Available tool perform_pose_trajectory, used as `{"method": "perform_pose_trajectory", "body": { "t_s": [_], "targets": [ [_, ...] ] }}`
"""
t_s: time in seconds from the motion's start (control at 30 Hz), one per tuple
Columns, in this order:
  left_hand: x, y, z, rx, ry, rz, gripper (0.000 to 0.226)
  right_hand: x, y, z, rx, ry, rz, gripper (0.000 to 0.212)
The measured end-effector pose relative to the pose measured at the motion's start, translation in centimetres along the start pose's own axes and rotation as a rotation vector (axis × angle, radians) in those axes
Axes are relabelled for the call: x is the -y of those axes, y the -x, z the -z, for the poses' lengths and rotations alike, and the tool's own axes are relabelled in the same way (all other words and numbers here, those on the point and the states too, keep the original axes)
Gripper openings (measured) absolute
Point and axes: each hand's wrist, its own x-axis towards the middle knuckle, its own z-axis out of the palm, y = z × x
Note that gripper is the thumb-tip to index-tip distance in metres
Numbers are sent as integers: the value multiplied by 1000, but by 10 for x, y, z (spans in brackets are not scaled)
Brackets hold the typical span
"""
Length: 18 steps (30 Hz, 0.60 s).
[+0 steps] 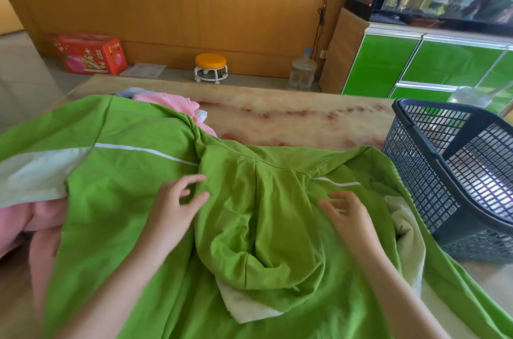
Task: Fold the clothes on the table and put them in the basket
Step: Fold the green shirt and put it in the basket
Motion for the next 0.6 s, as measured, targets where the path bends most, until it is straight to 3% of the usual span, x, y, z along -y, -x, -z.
{"method": "perform_pose_trajectory", "body": {
  "t_s": [0.1, 0.27, 0.37, 0.5, 0.6],
  "targets": [
    [-6, -50, -9, -13, 63, 85, 28, 6, -48, -11, 12, 44, -82, 48],
    [-15, -102, -35, -77, -191, 72, 38, 19, -96, -38, -4, 63, -186, 68],
    [-6, -123, -43, -125, -233, 72, 38, 26, -109, -45, -47, 42, -99, 58],
    [5, -143, -47, -219, -67, -34, 33, 45, -135, -36, -169, -124, 17, 46],
    [4, -156, -55, -317, -37, -108, 36, 60, -162, -34, -208, -110, 147, 37]
  ]
}}
